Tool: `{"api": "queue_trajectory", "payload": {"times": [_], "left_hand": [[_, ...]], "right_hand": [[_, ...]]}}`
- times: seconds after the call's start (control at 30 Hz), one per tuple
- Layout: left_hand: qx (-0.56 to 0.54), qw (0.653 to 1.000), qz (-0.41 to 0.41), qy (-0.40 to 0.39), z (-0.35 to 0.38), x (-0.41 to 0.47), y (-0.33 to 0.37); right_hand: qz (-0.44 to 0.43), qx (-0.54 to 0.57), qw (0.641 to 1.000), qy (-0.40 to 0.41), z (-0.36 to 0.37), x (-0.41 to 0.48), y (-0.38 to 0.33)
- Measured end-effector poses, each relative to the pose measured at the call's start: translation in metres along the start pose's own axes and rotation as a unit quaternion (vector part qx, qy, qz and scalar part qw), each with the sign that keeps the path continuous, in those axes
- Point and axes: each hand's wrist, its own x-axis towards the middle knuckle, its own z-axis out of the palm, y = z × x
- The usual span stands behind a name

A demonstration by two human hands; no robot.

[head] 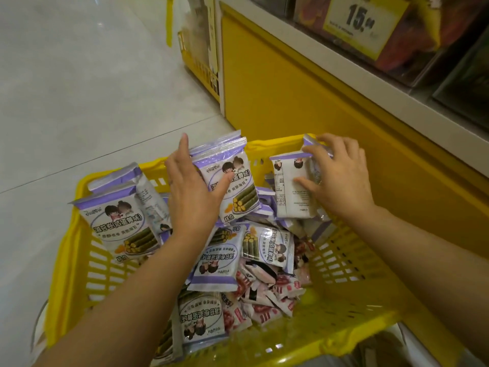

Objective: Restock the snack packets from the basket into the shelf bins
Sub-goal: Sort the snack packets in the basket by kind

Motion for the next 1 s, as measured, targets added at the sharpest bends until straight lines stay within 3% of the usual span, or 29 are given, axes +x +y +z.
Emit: {"api": "queue_trajectory", "payload": {"times": [0.07, 0.17, 0.23, 0.33, 0.47, 0.63, 0.77, 0.8, 0.87, 0.93, 1.0], "left_hand": [[0.03, 0.999, 0.037, 0.022, 0.001, -0.004, 0.002], [0.036, 0.994, 0.091, 0.038, 0.001, -0.01, 0.003], [0.036, 0.993, 0.112, 0.005, 0.001, -0.013, 0.001], [0.074, 0.984, 0.14, -0.083, 0.001, -0.019, -0.004], [0.229, 0.932, 0.247, -0.133, 0.007, -0.028, -0.01], [0.248, 0.922, 0.28, -0.104, 0.011, -0.025, -0.008], [0.26, 0.884, 0.374, -0.107, 0.011, -0.027, -0.018], [0.26, 0.877, 0.387, -0.115, 0.01, -0.029, -0.021], [0.258, 0.867, 0.406, -0.131, 0.005, -0.031, -0.027], [0.257, 0.863, 0.41, -0.144, 0.001, -0.033, -0.031], [0.249, 0.865, 0.408, -0.156, -0.003, -0.034, -0.033]], "right_hand": [[-0.037, -0.019, 0.999, 0.026, 0.002, -0.007, -0.003], [-0.099, -0.023, 0.993, -0.056, 0.005, -0.021, -0.002], [-0.121, -0.019, 0.985, -0.125, 0.004, -0.029, 0.002], [-0.147, -0.061, 0.973, -0.167, 0.002, -0.031, 0.006], [-0.094, -0.101, 0.974, -0.179, -0.001, -0.021, 0.0], [-0.088, -0.076, 0.975, -0.191, 0.003, -0.034, -0.006], [-0.178, 0.049, 0.976, -0.116, -0.008, -0.052, -0.006], [-0.202, 0.081, 0.963, -0.159, -0.009, -0.058, -0.007], [-0.181, 0.118, 0.918, -0.333, -0.004, -0.07, -0.015], [-0.142, 0.119, 0.842, -0.506, 0.01, -0.083, -0.023], [-0.12, 0.107, 0.784, -0.6, 0.023, -0.09, -0.03]]}}
